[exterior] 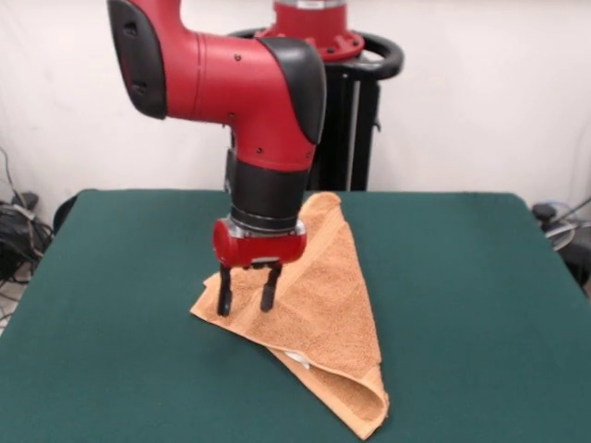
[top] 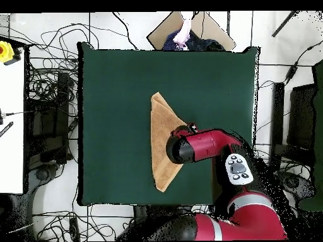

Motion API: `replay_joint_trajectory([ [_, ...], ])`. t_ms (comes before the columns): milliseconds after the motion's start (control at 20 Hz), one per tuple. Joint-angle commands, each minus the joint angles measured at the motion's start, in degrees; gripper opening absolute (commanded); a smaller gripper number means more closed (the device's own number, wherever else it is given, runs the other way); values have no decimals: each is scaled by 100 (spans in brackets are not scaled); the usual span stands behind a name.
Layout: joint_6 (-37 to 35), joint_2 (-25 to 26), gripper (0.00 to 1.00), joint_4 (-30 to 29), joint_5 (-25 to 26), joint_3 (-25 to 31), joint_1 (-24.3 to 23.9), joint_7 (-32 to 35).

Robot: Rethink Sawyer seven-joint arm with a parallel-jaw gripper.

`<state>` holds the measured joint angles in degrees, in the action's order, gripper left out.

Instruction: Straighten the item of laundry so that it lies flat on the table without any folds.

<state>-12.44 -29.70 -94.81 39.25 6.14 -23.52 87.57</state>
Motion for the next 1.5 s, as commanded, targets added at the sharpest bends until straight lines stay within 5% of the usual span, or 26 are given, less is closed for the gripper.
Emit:
replay_joint_trajectory([
  [50,-269,-300,100,-323,61,-34,-145,339],
  [850,678,941,100,-208,423,-179,-306,662],
  [1500,1424,1284,100,-178,27,-928,283,961],
])
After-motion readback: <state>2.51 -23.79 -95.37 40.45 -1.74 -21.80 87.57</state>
